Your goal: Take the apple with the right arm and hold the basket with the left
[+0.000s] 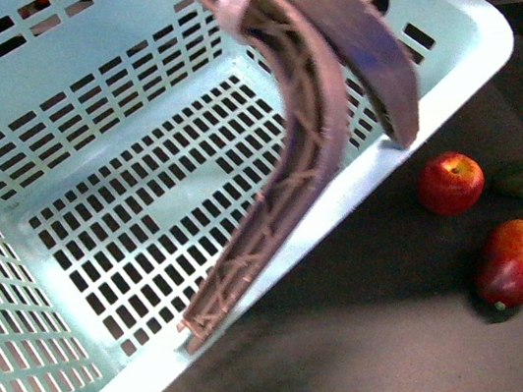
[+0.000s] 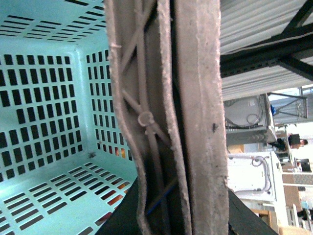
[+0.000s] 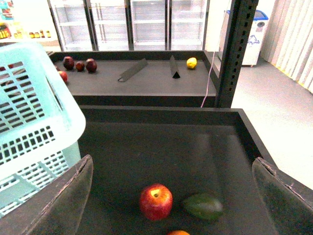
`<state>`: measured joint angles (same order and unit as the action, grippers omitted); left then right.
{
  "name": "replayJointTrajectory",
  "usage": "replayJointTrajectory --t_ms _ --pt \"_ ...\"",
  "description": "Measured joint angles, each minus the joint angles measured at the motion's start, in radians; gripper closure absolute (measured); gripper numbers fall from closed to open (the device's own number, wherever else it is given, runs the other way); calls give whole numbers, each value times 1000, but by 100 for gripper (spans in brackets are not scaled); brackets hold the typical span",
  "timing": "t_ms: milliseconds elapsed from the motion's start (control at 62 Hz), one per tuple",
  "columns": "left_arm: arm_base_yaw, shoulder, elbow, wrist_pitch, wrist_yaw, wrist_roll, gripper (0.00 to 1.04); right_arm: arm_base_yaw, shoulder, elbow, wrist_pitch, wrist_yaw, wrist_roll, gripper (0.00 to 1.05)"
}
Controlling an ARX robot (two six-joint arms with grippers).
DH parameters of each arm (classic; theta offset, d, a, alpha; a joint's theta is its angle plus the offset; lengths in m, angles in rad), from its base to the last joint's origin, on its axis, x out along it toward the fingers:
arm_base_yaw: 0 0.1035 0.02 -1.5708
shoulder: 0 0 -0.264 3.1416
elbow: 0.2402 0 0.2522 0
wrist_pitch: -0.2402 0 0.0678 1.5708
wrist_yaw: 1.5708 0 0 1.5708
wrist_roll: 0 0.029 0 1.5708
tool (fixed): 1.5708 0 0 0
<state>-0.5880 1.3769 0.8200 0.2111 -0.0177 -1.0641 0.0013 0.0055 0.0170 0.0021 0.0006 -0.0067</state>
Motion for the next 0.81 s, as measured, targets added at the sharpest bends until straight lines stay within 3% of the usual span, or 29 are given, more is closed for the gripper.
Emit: replayJointTrajectory --t_ms 194,629,742,806 --pt "-54 2 3 -2 -7 3 88 0 0 0 0 0 0 9" --pt "-54 2 3 -2 -17 9 88 0 0 0 0 0 0 9" --pt "-54 2 3 -2 -13 8 88 -26 177 113 -281 -11 85 9" --pt "-56 2 5 -2 -11 10 88 -81 321 132 -301 -64 85 9"
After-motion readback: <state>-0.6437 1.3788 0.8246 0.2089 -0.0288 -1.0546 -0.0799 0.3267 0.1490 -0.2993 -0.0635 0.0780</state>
